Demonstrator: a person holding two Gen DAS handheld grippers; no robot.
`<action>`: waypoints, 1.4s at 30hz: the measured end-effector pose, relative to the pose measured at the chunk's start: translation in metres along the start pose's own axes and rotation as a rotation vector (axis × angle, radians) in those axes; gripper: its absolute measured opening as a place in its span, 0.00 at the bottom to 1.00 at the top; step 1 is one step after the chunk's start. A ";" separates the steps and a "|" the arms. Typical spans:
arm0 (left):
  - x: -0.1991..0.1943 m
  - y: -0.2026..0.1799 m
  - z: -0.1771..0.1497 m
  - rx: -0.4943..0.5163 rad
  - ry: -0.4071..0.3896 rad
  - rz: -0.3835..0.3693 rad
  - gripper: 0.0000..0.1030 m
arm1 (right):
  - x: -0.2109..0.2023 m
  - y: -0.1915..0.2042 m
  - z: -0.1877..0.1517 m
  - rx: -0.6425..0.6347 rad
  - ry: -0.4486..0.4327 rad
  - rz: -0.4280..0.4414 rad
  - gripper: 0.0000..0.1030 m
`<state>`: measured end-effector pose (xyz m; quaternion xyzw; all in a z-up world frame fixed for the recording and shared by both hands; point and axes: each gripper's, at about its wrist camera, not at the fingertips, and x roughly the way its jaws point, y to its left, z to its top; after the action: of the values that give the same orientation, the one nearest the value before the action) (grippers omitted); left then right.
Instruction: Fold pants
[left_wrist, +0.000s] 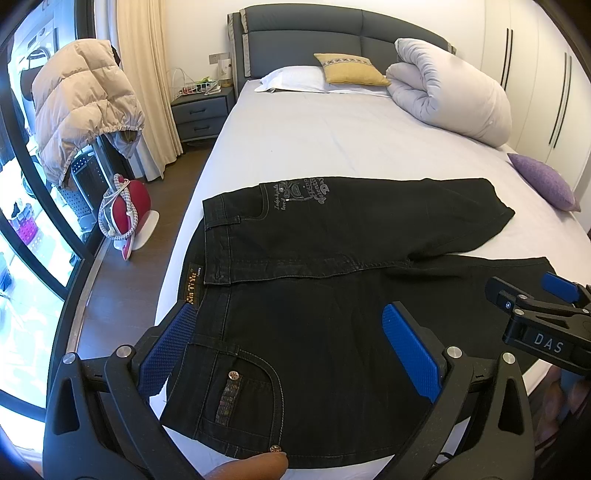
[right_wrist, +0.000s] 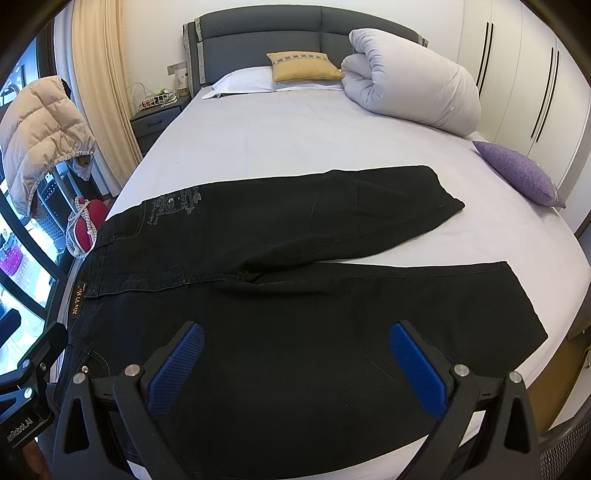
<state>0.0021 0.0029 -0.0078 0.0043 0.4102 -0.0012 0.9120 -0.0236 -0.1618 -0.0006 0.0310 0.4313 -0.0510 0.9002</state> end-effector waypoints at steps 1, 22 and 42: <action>0.000 0.000 0.000 0.000 0.000 -0.001 1.00 | 0.000 0.001 0.000 0.000 0.000 0.000 1.00; 0.000 0.000 -0.001 -0.002 0.002 -0.002 1.00 | 0.004 0.012 -0.008 -0.007 0.001 0.002 1.00; 0.001 0.000 -0.003 -0.003 0.006 -0.004 1.00 | 0.004 0.012 -0.008 -0.007 0.004 0.002 1.00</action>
<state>0.0010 0.0031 -0.0107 0.0019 0.4128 -0.0024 0.9108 -0.0257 -0.1491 -0.0086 0.0286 0.4334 -0.0486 0.8994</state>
